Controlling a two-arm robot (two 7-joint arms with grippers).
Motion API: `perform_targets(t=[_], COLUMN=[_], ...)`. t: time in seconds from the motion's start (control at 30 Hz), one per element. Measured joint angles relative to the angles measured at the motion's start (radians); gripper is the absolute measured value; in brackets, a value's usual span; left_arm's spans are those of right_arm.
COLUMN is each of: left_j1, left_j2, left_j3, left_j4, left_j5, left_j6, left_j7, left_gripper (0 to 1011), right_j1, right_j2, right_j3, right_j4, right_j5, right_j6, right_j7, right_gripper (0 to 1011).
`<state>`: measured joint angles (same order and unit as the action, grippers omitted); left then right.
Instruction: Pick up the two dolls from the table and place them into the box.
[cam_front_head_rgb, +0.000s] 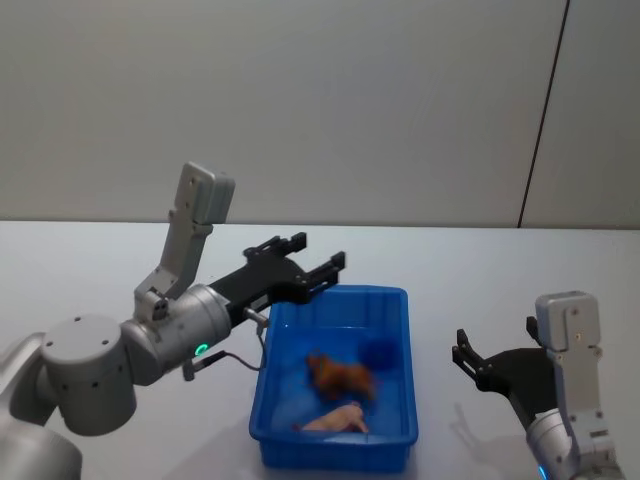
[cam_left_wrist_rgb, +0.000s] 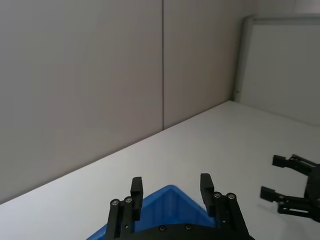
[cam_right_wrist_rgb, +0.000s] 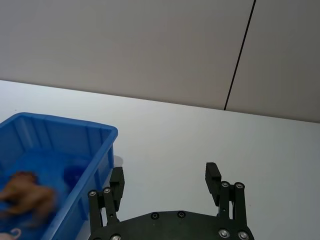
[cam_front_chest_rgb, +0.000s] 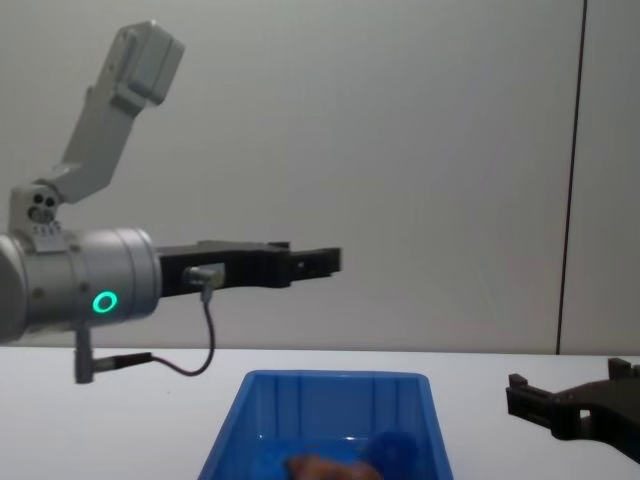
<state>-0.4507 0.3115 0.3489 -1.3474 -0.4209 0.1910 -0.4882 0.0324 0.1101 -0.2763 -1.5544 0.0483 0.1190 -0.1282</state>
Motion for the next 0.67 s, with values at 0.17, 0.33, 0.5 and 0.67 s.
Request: perform_targets(t=[0.17, 0.33, 0.5, 0.67], left_j1=[-0.027, -0.056, -0.072, -0.085], left_j2=[-0.018, -0.039, -0.050, -0.059], left_j3=[0.008, 0.017, 0.022, 0.026], left_j4=[0.037, 0.080, 0.103, 0.122], left_j5=[-0.016, -0.033, -0.043, -0.051], left_j6=[-0.026, -0.052, -0.067, -0.078], left_j7=[-0.072, -0.140, -0.177, -0.208], left_gripper=[834, 961, 1001, 1001], right_j1=[0.000, 0.000, 0.000, 0.000], right_j2=[0.000, 0.000, 0.000, 0.000], right_j3=[0.000, 0.000, 0.000, 0.000], right_j4=[0.000, 0.000, 0.000, 0.000], right_j5=[0.000, 0.000, 0.000, 0.000], right_j6=[0.000, 0.000, 0.000, 0.000], right_j7=[0.000, 0.000, 0.000, 0.000], right_gripper=[1000, 1000, 999, 1000])
